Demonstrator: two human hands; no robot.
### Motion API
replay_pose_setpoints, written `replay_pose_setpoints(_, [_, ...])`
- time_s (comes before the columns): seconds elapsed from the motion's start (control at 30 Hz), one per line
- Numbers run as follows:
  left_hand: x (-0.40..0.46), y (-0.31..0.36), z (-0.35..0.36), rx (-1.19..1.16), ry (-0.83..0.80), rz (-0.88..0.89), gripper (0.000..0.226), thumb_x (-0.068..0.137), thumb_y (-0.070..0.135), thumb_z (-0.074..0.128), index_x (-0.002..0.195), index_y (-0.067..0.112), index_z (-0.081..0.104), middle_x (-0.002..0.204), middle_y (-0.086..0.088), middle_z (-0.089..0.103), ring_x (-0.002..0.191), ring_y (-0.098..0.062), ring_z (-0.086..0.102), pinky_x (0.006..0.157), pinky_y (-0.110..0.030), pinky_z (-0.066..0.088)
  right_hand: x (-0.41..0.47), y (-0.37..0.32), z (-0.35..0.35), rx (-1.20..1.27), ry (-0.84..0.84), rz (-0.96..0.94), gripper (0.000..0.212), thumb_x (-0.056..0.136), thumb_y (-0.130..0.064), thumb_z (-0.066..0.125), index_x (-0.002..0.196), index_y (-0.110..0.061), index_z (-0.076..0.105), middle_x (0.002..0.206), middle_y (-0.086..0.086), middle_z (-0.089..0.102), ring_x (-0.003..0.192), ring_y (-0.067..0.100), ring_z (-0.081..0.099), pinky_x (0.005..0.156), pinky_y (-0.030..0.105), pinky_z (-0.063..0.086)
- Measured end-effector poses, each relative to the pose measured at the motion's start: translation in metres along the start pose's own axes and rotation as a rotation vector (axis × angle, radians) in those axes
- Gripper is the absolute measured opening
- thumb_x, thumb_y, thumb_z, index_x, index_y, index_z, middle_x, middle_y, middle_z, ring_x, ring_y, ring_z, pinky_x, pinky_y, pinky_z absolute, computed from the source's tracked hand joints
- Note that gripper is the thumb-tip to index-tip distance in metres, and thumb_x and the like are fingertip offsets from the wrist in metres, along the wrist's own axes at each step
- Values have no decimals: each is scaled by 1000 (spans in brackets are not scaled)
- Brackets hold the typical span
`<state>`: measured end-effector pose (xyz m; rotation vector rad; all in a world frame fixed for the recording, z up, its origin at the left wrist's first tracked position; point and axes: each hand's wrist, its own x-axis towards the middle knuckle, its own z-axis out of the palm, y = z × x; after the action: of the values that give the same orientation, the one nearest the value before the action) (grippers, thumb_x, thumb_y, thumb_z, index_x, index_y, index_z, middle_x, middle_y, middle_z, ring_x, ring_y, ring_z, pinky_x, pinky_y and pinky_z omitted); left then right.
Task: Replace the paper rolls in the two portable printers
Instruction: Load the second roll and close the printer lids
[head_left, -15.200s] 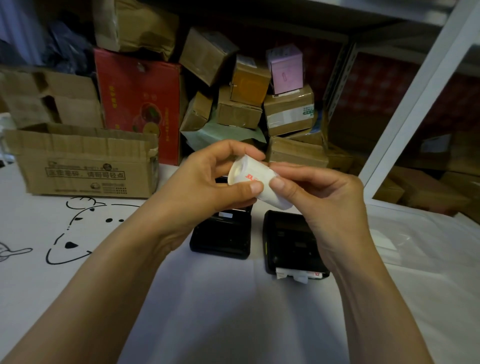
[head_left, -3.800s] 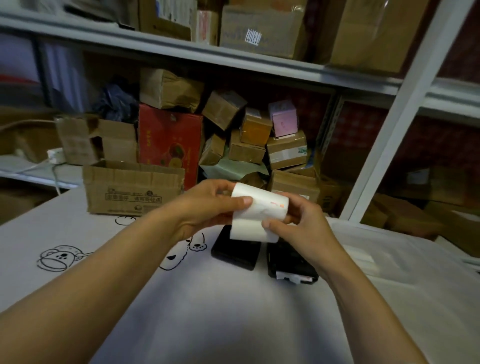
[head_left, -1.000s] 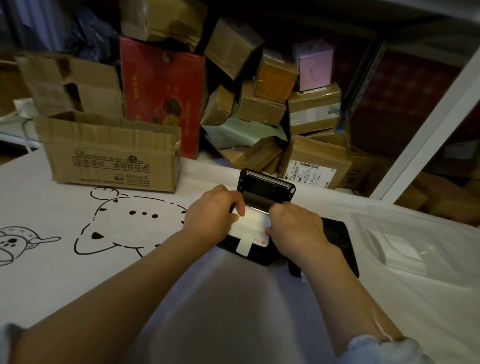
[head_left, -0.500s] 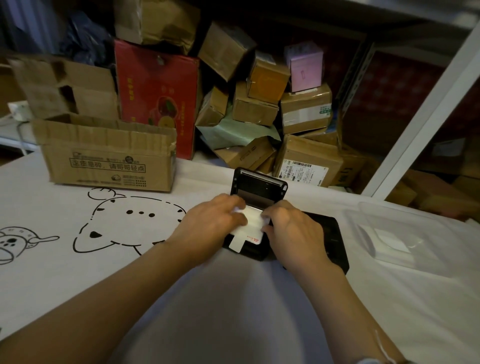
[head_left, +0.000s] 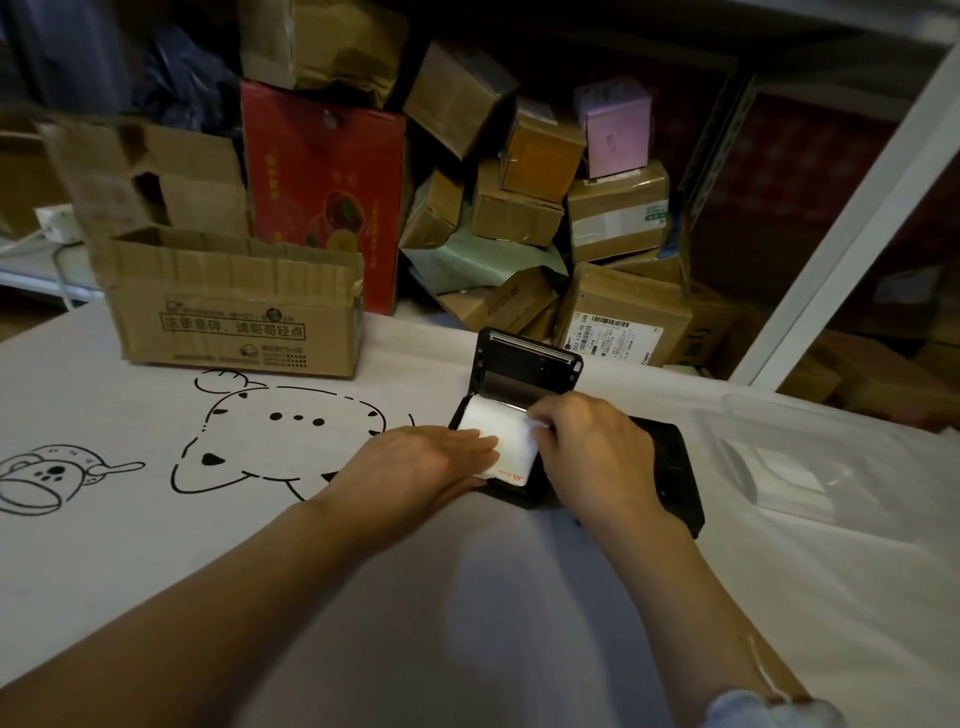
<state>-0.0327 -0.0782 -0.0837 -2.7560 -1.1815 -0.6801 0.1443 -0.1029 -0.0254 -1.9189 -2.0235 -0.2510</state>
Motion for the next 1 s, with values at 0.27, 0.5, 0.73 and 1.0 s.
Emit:
replay_pose_setpoints(0.27, [-10,-2,10,-76,6,-39,54,96,55,19,127,32,58,130,11,59,118,-4,57,99,-21,38,28,7,-16,147,185,104,47,98,-25,51,143,-18,41,139,5,50,128,21,45,95,32,44])
replay_pose_setpoints(0.5, [-12,2,2,-39,56,40,50,98,48,23,118,31,65,123,11,64,113,-2,60,95,-17,41,18,7,-13,185,191,88,28,98,-16,49,121,-18,65,117,7,66,106,24,60,85,32,48])
replay_pose_setpoints(0.73, [-14,3,3,85,109,186,26,84,32,58,104,22,73,111,3,71,97,-14,70,76,-25,55,-13,5,-7,157,200,-30,27,92,-12,60,117,-19,68,115,3,68,104,24,62,85,37,51])
replay_pose_setpoints(1.0, [-19,8,0,149,145,213,27,81,23,58,105,20,71,108,-1,71,92,-19,70,65,-25,56,-45,10,22,36,153,-105,36,71,-16,82,106,-17,74,101,1,70,81,20,68,60,31,56])
